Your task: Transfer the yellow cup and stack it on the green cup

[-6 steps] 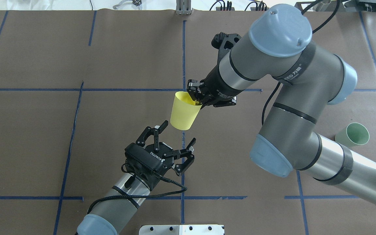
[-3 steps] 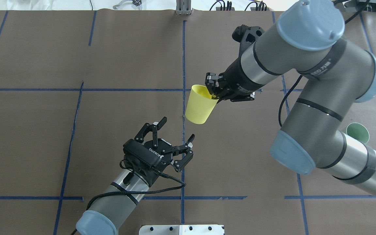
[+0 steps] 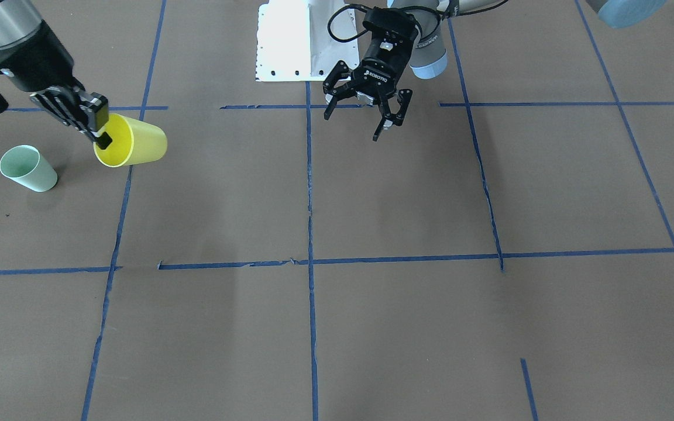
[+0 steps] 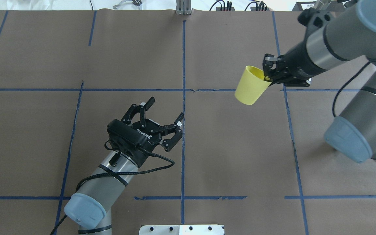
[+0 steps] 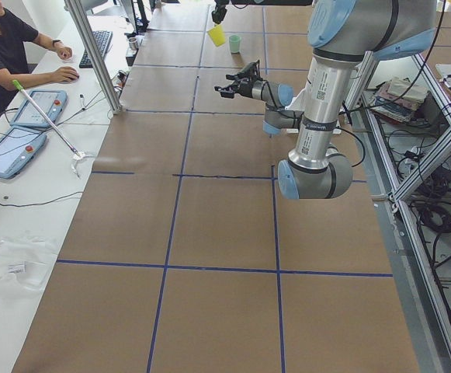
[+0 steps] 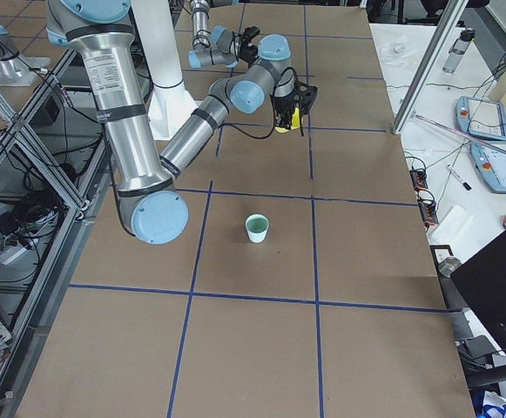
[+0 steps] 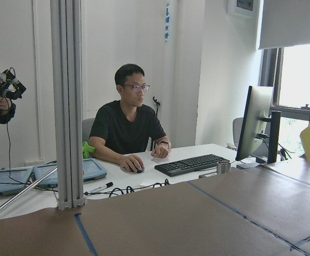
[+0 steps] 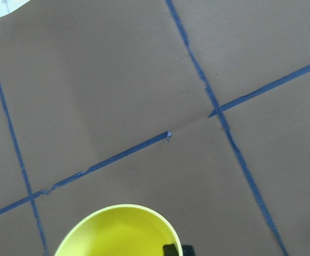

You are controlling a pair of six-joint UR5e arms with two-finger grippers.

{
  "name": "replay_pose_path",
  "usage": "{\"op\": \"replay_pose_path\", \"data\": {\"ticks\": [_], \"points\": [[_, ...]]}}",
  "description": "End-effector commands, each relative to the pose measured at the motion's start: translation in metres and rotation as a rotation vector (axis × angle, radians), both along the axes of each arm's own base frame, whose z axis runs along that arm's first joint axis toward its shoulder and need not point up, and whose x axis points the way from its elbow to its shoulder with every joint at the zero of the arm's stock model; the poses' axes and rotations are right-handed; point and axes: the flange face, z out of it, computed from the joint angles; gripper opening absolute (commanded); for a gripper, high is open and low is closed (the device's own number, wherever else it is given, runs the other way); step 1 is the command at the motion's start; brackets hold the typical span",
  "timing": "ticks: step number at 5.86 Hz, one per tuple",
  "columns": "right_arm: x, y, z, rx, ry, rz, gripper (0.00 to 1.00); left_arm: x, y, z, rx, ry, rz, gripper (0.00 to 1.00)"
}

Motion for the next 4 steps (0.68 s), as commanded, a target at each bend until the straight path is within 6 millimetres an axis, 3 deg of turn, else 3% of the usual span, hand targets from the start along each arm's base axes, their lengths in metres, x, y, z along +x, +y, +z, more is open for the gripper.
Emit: {"op": "replay_pose_path", "data": {"ticks": [1, 3, 4], "points": [[0.055, 0.031, 0.061, -0.029, 0.143, 0.115, 0.00, -0.033, -0.011, 0.073, -0.056, -0.103, -0.102, 1.00], [0.078, 0.059, 0.133, 0.030, 0.196, 0.138, 0.00, -0.076, -0.017, 0.164, -0.180, -0.082, -0.110, 1.00], [0.085, 0.067, 0.158, 0.068, 0.179, 0.159, 0.00, -0.095, -0.023, 0.191, -0.196, -0.134, -0.130, 1.00]]}}
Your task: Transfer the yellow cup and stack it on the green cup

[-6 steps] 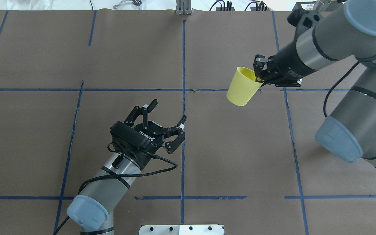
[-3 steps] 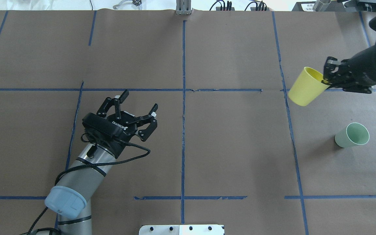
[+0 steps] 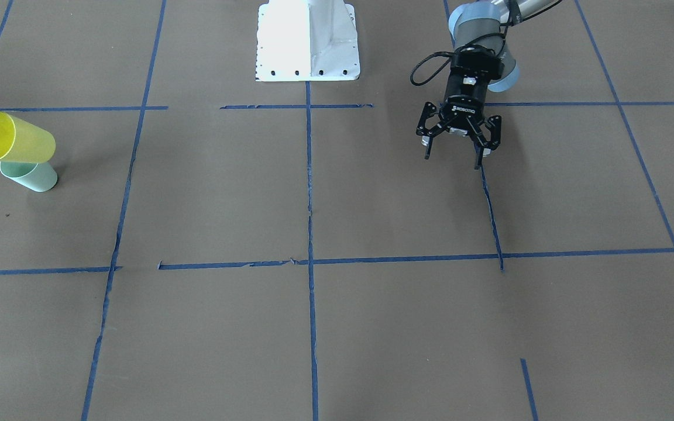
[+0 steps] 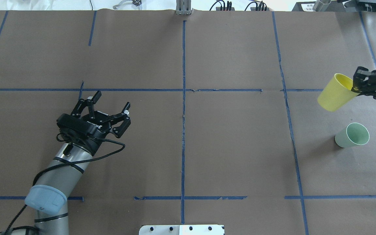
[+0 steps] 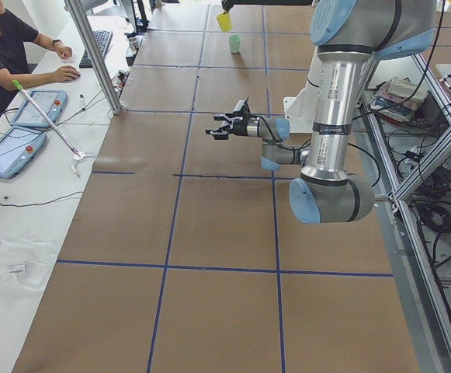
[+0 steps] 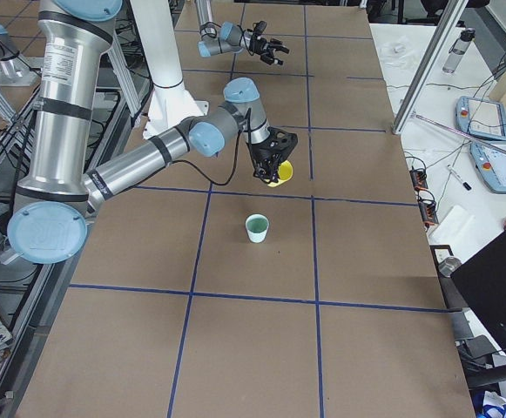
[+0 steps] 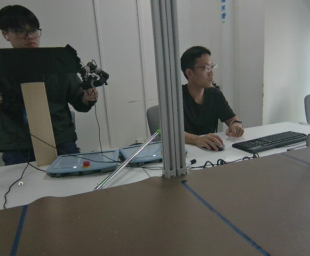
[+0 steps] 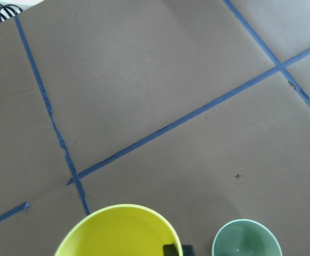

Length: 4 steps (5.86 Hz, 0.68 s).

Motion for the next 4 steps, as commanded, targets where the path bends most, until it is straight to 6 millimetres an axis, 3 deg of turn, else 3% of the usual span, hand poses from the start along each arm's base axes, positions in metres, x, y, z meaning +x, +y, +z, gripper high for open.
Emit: {"op": "replay_pose_path", "data": {"ticks": [1, 3, 4], "points": [[0.008, 0.012, 0.042, 0.062, -0.014, 0.013, 0.00, -0.019, -0.006, 0.035, -0.045, -0.011, -0.002, 1.00], [-0.026, 0.024, 0.048, 0.136, 0.063, -0.014, 0.00, -0.029, -0.020, 0.036, -0.051, -0.008, 0.012, 1.00], [-0.013, 0.042, 0.066, 0.157, 0.067, -0.024, 0.00, -0.043, -0.038, 0.037, -0.055, -0.009, 0.023, 1.00]]}}
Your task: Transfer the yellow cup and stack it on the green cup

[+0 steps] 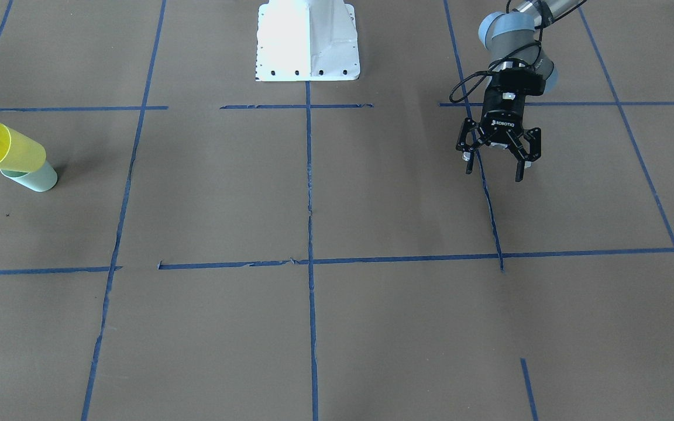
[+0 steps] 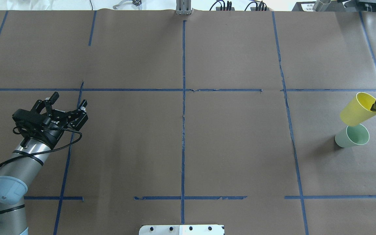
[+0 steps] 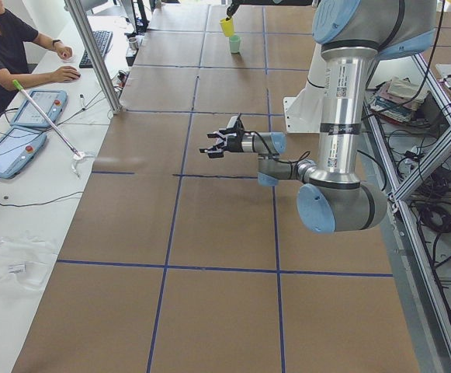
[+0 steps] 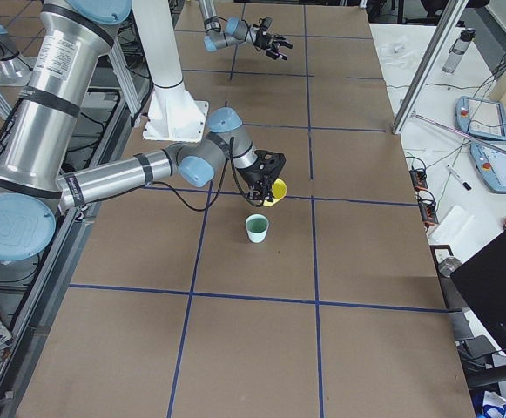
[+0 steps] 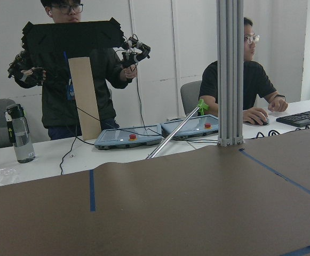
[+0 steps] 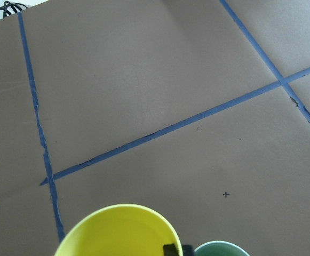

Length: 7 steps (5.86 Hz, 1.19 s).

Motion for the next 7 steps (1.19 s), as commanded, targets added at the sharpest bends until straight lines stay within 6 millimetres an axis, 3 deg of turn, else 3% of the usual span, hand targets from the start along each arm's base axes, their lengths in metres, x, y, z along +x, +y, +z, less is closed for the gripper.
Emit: {"op": "replay_pose_path", "data": {"ticks": [1, 2, 4, 7], "points": [[0.007, 0.017, 0.013, 0.045, -0.001, -0.009, 0.00, -0.039, -0.044, 0.017, -0.055, -0.042, 0.042, 1.00], [0.007, 0.016, 0.013, 0.055, 0.011, 0.005, 0.00, -0.066, -0.076, 0.033, -0.148, -0.090, 0.091, 1.00], [0.003, 0.020, 0.024, 0.063, 0.054, 0.015, 0.00, -0.101, -0.110, 0.047, -0.265, -0.135, 0.167, 1.00], [-0.004, 0.030, 0.043, 0.062, 0.120, -0.005, 0.00, -0.111, -0.118, 0.053, -0.312, -0.150, 0.197, 1.00]]}}
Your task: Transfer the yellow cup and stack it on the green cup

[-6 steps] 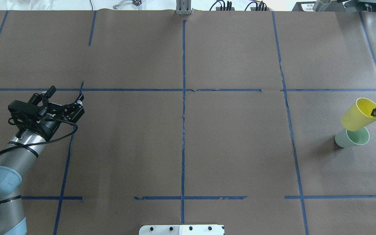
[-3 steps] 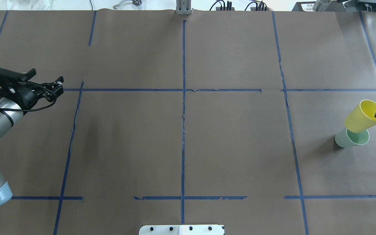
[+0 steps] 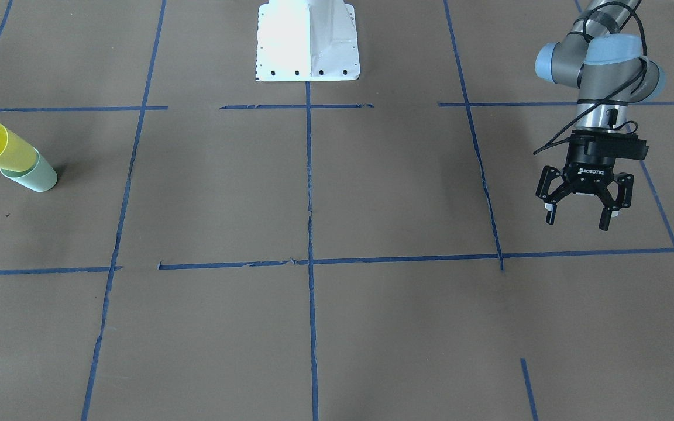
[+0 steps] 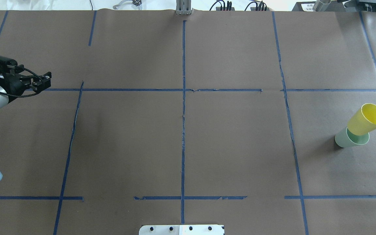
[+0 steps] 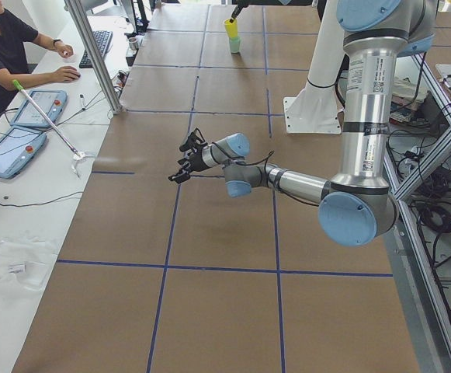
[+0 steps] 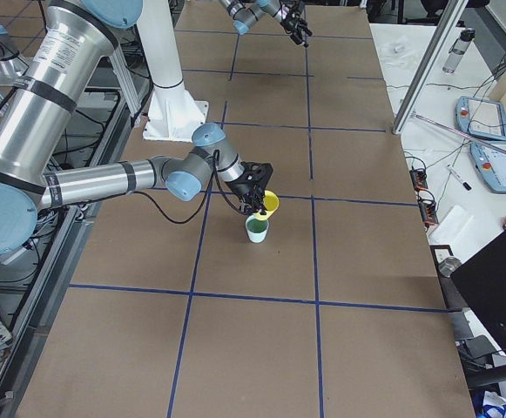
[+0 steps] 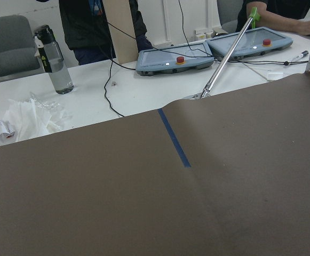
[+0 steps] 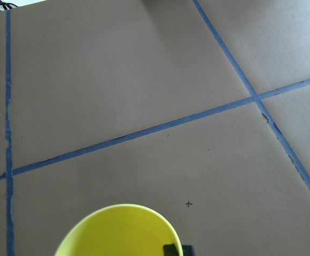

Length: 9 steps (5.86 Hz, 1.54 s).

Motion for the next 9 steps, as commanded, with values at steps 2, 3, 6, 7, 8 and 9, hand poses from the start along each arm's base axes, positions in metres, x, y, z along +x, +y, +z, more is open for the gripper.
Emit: {"op": "replay_pose_path", "data": {"ticks": [2, 3, 6, 7, 8, 9], "points": [[-0.003, 0.003, 0.016, -0.008, 0.040, -0.003, 0.00, 0.000, -0.003, -0.004, -0.001, 0.003, 0.001, 1.00], [-0.003, 0.005, 0.019, -0.012, 0.046, -0.005, 0.00, 0.000, -0.003, -0.004, 0.000, 0.004, 0.001, 1.00], [-0.008, 0.008, 0.020, -0.015, 0.045, -0.021, 0.99, 0.001, -0.003, -0.006, 0.002, 0.007, 0.003, 1.00], [-0.008, 0.008, 0.020, -0.015, 0.045, -0.023, 1.00, 0.000, -0.002, 0.004, -0.016, -0.008, 0.010, 1.00], [-0.011, 0.007, 0.008, -0.004, 0.012, -0.037, 1.00, -0.010, -0.012, 0.029, -0.172, -0.083, 0.068, 1.00], [-0.016, 0.009, -0.011, 0.012, -0.042, -0.130, 1.00, -0.023, -0.024, 0.042, -0.294, -0.131, 0.102, 1.00]]}}
